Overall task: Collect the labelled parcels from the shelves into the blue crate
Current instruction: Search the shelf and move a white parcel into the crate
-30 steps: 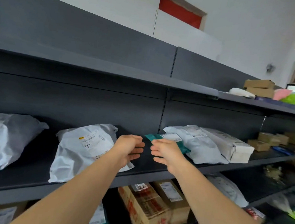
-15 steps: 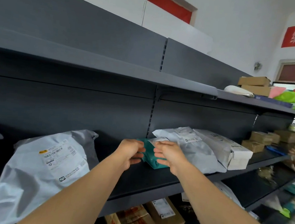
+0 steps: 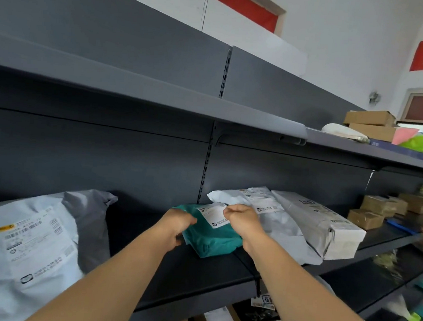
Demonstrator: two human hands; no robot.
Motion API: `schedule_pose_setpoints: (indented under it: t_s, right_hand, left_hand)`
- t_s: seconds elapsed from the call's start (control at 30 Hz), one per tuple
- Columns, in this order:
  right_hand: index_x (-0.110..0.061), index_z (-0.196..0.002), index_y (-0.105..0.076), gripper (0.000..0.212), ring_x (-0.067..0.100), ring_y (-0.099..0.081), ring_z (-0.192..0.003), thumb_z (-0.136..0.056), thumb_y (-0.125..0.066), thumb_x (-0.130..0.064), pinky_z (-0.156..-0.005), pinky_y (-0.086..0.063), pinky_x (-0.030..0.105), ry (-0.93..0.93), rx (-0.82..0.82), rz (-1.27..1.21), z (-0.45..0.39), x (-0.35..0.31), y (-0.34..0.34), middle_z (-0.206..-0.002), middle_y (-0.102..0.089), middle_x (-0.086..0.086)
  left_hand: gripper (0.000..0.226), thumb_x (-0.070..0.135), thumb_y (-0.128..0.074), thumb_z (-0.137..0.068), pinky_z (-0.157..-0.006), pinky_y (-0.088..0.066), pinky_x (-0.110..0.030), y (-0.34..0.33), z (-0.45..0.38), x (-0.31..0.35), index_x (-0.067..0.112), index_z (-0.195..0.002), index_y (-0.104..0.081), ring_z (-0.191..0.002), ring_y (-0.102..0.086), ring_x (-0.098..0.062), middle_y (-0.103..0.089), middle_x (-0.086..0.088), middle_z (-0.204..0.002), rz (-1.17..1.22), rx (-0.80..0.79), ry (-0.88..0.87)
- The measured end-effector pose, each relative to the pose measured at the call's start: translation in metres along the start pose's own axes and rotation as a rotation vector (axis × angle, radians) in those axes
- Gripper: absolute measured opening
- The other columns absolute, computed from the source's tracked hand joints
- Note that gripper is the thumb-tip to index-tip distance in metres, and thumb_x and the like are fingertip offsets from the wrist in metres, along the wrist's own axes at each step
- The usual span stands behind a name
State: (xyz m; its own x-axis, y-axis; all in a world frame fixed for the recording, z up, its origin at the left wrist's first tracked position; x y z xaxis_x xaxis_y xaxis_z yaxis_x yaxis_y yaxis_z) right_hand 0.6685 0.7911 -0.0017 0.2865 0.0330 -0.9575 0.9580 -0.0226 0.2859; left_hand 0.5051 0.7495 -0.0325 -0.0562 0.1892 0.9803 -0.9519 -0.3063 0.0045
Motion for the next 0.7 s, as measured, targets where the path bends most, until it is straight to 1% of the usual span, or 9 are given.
schedule_pose_setpoints:
  t_s: [0.03, 0.1, 0.2, 0.27, 0.37, 0.47, 0.57, 0.63, 0.7]
  right_hand:
    - [-0.011, -0.119, -0.062, 0.028, 0.016, -0.056, -0.108, -0.091, -0.06, -0.012, -0.091, -0.041, 0.022, 0.006, -0.012, 0.029, -0.006, 0.001, 0.001, -0.126, -0.061, 0.003]
    - [-0.011, -0.131, -0.054, 0.04, 0.02, -0.055, -0.117, -0.092, -0.058, -0.013, -0.096, -0.04, 0.024, 0.003, -0.036, 0.114, -0.015, 0.004, 0.003, -0.133, -0.057, 0.004]
    - [-0.009, -0.13, -0.052, 0.037, 0.025, -0.055, -0.119, -0.093, -0.051, -0.009, -0.1, -0.043, 0.032, -0.028, -0.073, 0.199, -0.029, 0.011, 0.005, -0.131, -0.056, 0.01]
    - [-0.007, -0.122, -0.054, 0.029, 0.025, -0.058, -0.11, -0.094, -0.049, -0.007, -0.094, -0.046, 0.035, -0.041, -0.095, 0.209, -0.038, 0.017, 0.005, -0.119, -0.059, 0.015]
    - [0.0, -0.117, -0.055, 0.026, 0.022, -0.058, -0.091, -0.093, -0.052, -0.009, -0.085, -0.05, 0.035, -0.06, -0.089, 0.171, -0.055, 0.027, 0.005, -0.107, -0.062, 0.014]
    - [0.003, -0.099, -0.06, 0.014, 0.018, -0.056, -0.069, -0.09, -0.055, -0.005, -0.068, -0.045, 0.031, -0.047, -0.088, 0.169, -0.065, 0.03, 0.003, -0.08, -0.059, 0.008]
    - [0.013, -0.108, -0.062, 0.027, 0.032, -0.065, -0.101, -0.084, -0.052, 0.01, -0.084, -0.053, 0.043, -0.04, -0.064, 0.117, -0.07, 0.034, 0.005, -0.112, -0.065, 0.024]
    - [0.01, -0.113, -0.061, 0.032, 0.025, -0.058, -0.093, -0.083, -0.05, 0.013, -0.08, -0.052, 0.039, -0.035, -0.061, 0.089, -0.071, 0.035, 0.004, -0.118, -0.062, 0.025]
    - [0.006, -0.113, -0.06, 0.033, 0.015, -0.049, -0.08, -0.082, -0.051, 0.013, -0.074, -0.051, 0.033, -0.017, -0.093, 0.054, -0.075, 0.036, 0.0, -0.104, -0.062, 0.016]
  left_hand:
    - [0.032, 0.006, -0.05, -0.095, -0.055, -0.038, -0.026, -0.002, -0.003, 0.0, 0.004, -0.127, -0.051, -0.061, -0.043, -0.012, -0.06, -0.013, -0.119, -0.002, 0.017, 0.001]
    - [0.026, 0.005, -0.048, -0.096, -0.055, -0.039, -0.027, -0.008, -0.011, -0.003, 0.006, -0.122, -0.051, -0.063, -0.045, -0.013, -0.06, -0.009, -0.096, 0.012, 0.035, 0.021]
    - [0.02, 0.005, -0.045, -0.097, -0.058, -0.045, -0.03, -0.016, -0.024, -0.011, 0.009, -0.115, -0.052, -0.064, -0.048, -0.016, -0.053, -0.005, -0.079, 0.084, 0.047, 0.076]
    - [0.017, 0.008, -0.045, -0.097, -0.064, -0.047, -0.032, -0.021, -0.033, -0.017, 0.009, -0.112, -0.052, -0.061, -0.045, -0.016, -0.054, -0.005, -0.079, 0.108, 0.064, 0.106]
    - [0.014, 0.012, -0.05, -0.096, -0.064, -0.048, -0.03, -0.026, -0.043, -0.024, 0.011, -0.109, -0.054, -0.057, -0.053, -0.013, -0.059, -0.005, -0.08, 0.173, 0.074, 0.125]
    - [0.011, 0.01, -0.055, -0.094, -0.06, -0.045, -0.031, -0.029, -0.048, -0.028, 0.01, -0.104, -0.057, -0.069, -0.058, -0.017, -0.061, -0.005, -0.083, 0.219, 0.102, 0.14]
    - [0.019, -0.006, -0.048, -0.09, -0.058, -0.047, -0.03, -0.024, -0.055, -0.031, 0.008, -0.099, -0.058, -0.071, -0.057, -0.021, -0.06, -0.008, -0.081, 0.206, 0.177, 0.108]
    - [0.029, -0.009, -0.044, -0.087, -0.069, -0.049, -0.032, -0.02, -0.058, -0.03, 0.01, -0.1, -0.061, -0.079, -0.059, -0.023, -0.063, -0.01, -0.087, 0.163, 0.212, 0.072]
    - [0.038, -0.012, -0.041, -0.085, -0.081, -0.054, -0.039, -0.02, -0.062, -0.028, 0.011, -0.103, -0.064, -0.091, -0.064, -0.028, -0.068, -0.012, -0.098, 0.179, 0.201, 0.028]
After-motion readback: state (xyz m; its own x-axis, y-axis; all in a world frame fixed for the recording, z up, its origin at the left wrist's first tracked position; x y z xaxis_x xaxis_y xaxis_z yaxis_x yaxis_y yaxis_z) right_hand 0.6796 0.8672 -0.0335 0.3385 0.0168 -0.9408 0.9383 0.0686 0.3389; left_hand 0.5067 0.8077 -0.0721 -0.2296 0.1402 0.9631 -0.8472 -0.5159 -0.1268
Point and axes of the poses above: each hand's wrist, its own z-axis away from the middle knuckle, its own y-axis out of the back of the hand, x = y × z, the point moved 8 cm from there along -z, towards the middle knuckle
